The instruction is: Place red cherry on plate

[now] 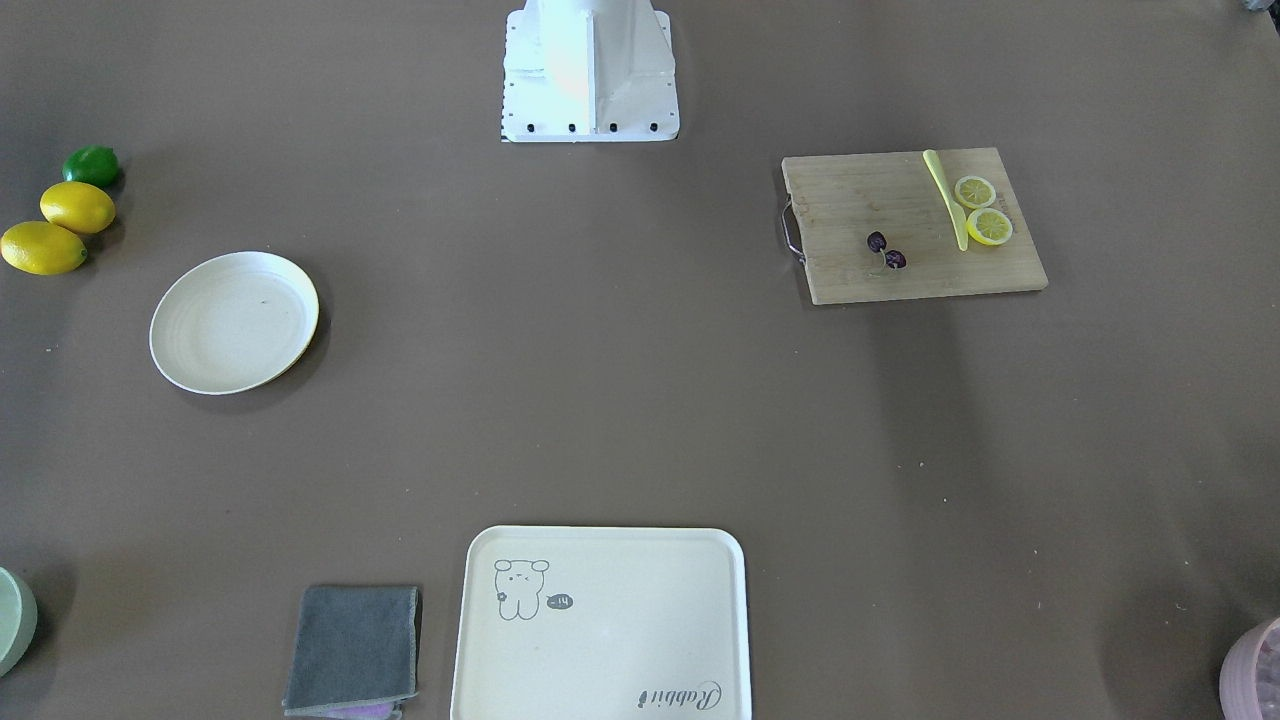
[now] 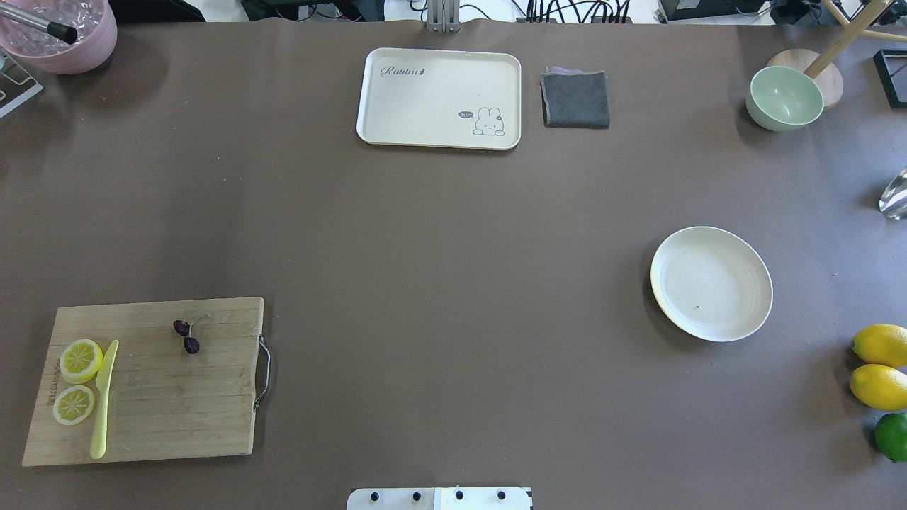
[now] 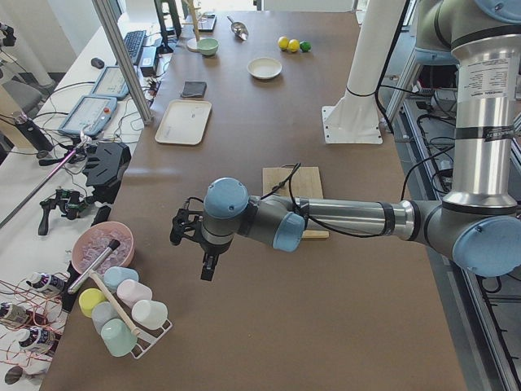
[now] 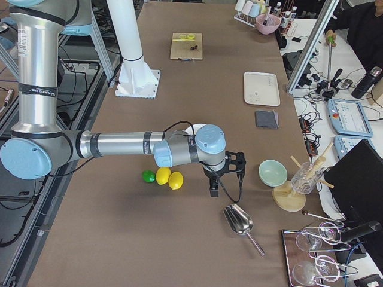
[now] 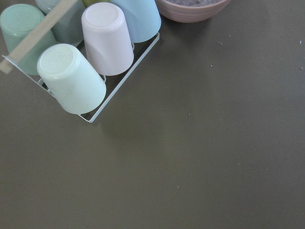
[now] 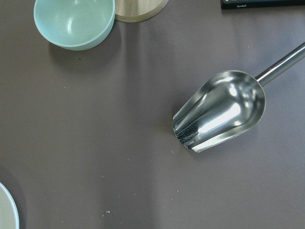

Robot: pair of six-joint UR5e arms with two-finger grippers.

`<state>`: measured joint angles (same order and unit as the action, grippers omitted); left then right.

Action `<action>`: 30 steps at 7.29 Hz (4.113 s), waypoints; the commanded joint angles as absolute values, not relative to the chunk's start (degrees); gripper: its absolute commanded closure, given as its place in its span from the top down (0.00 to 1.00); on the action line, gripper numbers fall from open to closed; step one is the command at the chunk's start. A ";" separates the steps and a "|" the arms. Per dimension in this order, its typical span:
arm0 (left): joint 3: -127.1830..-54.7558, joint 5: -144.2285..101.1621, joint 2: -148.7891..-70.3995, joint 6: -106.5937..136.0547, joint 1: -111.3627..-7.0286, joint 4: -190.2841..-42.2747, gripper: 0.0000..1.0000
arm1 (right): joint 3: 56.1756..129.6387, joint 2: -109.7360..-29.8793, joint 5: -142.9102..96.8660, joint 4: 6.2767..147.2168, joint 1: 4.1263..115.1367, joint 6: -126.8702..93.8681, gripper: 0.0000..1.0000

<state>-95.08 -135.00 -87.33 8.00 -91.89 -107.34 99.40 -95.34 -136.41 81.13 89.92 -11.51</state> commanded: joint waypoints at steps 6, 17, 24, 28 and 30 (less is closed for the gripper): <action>-94.75 -135.00 -88.15 7.82 -91.76 -107.40 0.98 | 97.83 -92.55 -134.30 81.12 85.96 -11.60 1.00; -95.01 -135.00 -87.19 7.91 -91.85 -107.49 0.98 | 98.26 -92.37 -137.19 80.77 85.96 -11.60 1.00; -95.44 -135.09 -87.54 8.00 -91.76 -107.67 0.98 | 97.82 -92.46 -138.17 80.51 84.39 -11.51 1.00; -95.18 -135.35 -88.42 8.00 -90.79 -110.73 0.98 | 97.65 -91.32 -133.17 61.31 70.98 -29.22 1.00; -91.52 -135.26 -88.33 8.17 -90.79 -114.60 0.98 | 97.21 -91.32 -131.32 56.54 64.80 -34.18 1.00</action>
